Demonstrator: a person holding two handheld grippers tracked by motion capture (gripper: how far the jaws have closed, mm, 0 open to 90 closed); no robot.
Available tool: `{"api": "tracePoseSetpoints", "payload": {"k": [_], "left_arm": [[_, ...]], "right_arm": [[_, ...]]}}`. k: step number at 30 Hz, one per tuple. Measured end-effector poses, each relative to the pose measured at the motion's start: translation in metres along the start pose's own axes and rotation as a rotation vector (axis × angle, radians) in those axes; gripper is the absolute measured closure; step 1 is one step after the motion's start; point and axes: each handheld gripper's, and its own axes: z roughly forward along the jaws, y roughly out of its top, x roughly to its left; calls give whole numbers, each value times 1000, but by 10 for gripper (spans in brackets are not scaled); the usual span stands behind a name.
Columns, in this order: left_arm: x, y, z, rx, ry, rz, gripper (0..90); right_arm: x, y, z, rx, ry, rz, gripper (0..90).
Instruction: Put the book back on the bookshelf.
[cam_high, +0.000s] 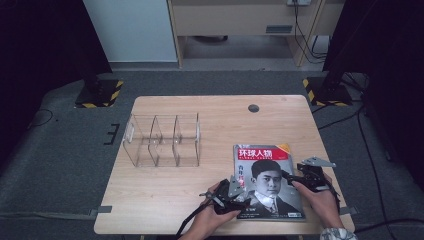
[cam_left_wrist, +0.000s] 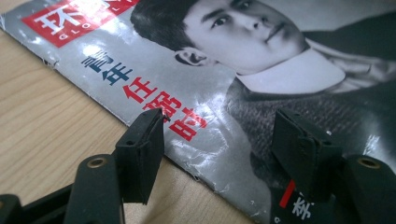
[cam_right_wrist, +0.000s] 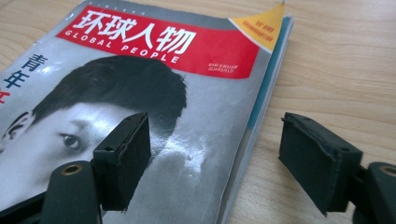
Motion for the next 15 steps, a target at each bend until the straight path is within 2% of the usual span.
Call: {"api": "tracePoseSetpoints", "payload": {"k": [2,7,12,15], "left_arm": [[2,0,0,0,-9,-16,339],[1,-1,1,-7,-7,-6,338],[1,-1,1,-7,-5,-4,338],[1,-1,1,-7,-4,-4,338]], "right_arm": [[1,0,4,15,6,3,269],[3,2,0,3,28,-18,333],[10,7,-10,-46,37,-23,407],[14,9,-17,-80,66,-11,468]]}}
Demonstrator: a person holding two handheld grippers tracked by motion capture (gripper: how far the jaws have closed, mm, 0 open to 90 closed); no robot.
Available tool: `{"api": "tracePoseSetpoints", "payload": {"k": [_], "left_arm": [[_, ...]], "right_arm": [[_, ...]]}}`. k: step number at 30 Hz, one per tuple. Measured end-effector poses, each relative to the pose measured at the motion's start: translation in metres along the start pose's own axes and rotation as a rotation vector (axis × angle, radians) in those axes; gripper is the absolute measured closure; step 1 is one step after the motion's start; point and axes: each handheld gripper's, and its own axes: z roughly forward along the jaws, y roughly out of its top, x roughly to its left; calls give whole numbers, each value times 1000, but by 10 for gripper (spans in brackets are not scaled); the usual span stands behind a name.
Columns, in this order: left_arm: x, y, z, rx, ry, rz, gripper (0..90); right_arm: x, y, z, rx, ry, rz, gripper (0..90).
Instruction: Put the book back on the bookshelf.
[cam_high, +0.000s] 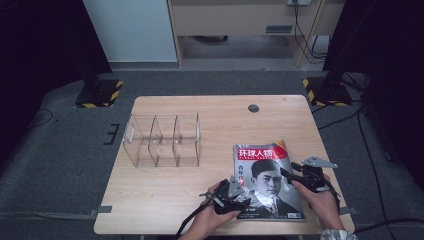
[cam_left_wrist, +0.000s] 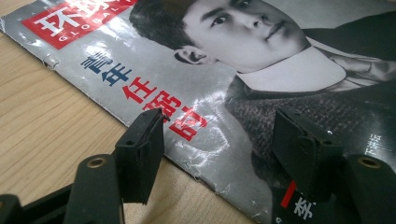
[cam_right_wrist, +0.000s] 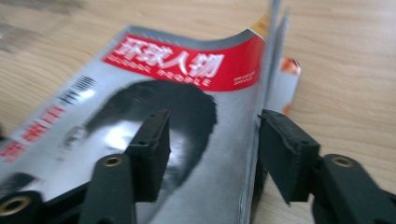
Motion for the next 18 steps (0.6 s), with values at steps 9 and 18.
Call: {"api": "tracePoseSetpoints", "payload": {"k": [9,18], "left_arm": [[0,0,0,0,-1,-2,338],[0,0,0,0,1,-3,338]], "right_arm": [[11,-1,2,34,47,-36,431],[15,0,0,43,26,-81,421]]}}
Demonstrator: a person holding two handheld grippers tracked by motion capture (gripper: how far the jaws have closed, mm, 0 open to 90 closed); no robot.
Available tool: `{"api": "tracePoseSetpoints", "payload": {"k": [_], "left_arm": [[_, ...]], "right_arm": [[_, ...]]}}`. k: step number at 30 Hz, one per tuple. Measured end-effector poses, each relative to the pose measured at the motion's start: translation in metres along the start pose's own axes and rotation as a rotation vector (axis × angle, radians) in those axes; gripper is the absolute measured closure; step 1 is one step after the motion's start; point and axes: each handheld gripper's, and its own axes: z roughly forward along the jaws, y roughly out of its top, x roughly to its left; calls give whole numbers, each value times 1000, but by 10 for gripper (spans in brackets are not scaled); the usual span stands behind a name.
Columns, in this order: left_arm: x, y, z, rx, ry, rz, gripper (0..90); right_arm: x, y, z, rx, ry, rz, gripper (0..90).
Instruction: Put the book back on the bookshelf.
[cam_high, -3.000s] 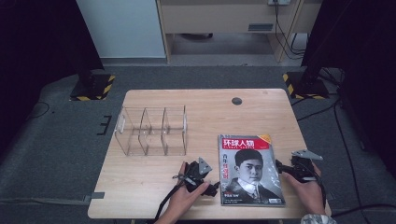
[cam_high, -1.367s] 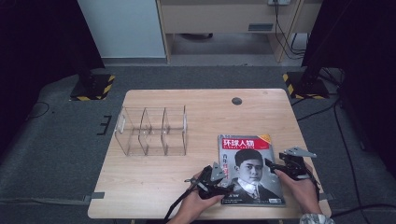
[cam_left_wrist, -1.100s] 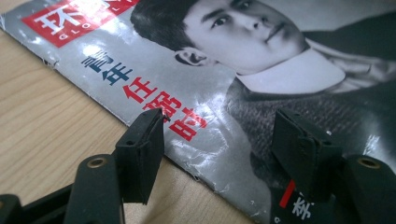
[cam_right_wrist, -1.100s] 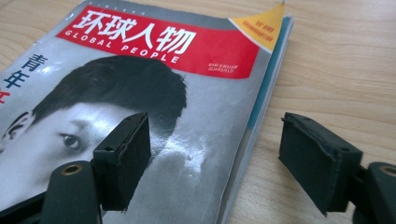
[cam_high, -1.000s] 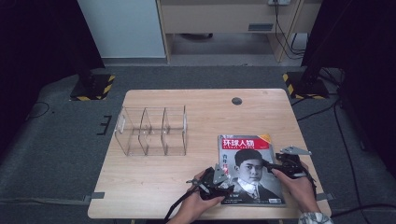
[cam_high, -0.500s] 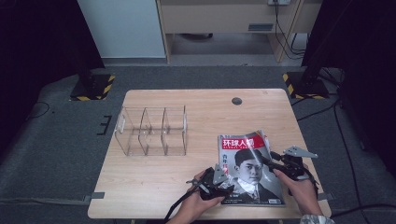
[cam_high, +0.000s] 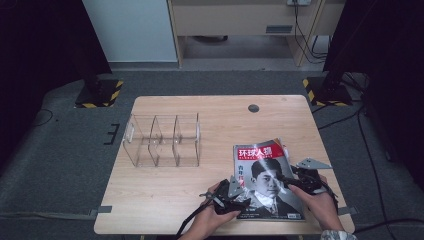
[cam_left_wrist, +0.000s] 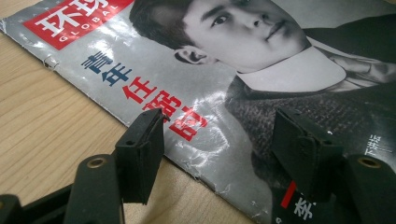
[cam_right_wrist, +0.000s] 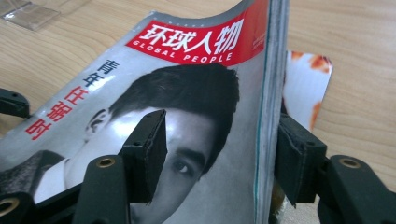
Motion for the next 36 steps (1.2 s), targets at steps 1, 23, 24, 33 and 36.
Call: {"api": "tracePoseSetpoints", "payload": {"k": [1,23,24,33,36], "left_arm": [[0,0,0,0,0,0,338],[0,0,0,1,3,-1,339],[0,0,0,1,3,-2,339],[0,1,1,0,8,-4,341],[-1,2,2,-1,10,-5,342]], "right_arm": [[2,1,-2,-8,-4,-4,437],[0,-5,16,112,23,7,472],[0,-5,16,110,22,15,506],[4,-6,20,123,30,-4,521],[4,-4,19,129,25,-7,585]]}}
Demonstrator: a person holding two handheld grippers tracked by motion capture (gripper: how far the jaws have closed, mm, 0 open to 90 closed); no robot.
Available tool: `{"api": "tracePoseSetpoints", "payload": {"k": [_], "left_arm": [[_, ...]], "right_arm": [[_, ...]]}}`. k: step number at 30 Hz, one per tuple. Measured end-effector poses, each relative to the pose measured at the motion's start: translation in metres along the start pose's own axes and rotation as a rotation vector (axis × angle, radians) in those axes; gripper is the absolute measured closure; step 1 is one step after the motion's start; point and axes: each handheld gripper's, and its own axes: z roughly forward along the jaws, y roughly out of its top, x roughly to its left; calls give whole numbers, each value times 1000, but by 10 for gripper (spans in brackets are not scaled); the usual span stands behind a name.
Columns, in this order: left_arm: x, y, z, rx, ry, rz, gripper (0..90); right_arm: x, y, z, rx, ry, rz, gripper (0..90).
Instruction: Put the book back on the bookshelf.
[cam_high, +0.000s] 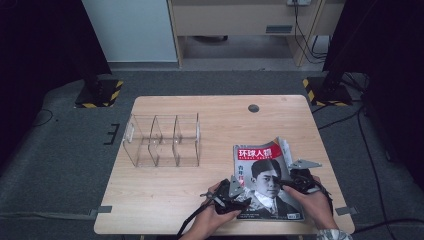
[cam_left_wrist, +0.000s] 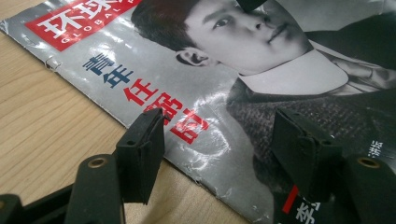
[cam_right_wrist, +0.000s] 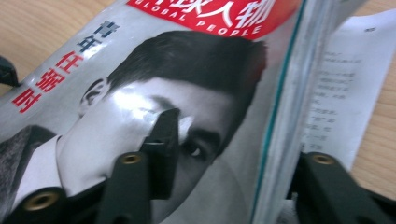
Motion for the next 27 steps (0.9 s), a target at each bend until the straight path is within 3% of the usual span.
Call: {"api": "tracePoseSetpoints", "payload": {"k": [6,8,10,13,16,18,24,27], "left_arm": [[1,0,0,-4,-17,-9,319],[5,0,-1,-25,-71,-60,257],[10,1,-1,-24,-64,-65,120],[24,9,-2,-57,-61,-85,81],[41,17,1,-89,-69,-134,72],[47,18,2,-73,-34,-155,73],[53,10,-5,-67,-7,-198,90],[53,9,-2,-51,-1,-196,90]], "right_arm": [[1,4,-5,-35,-17,22,792],[2,5,-7,-50,-12,17,831],[3,5,-8,-61,-9,22,851],[3,7,-10,-81,-4,17,872],[3,7,-14,-102,2,-1,876],[5,8,-17,-121,12,-8,877],[10,11,-25,-176,41,-45,878],[11,12,-29,-198,53,-38,878]]}}
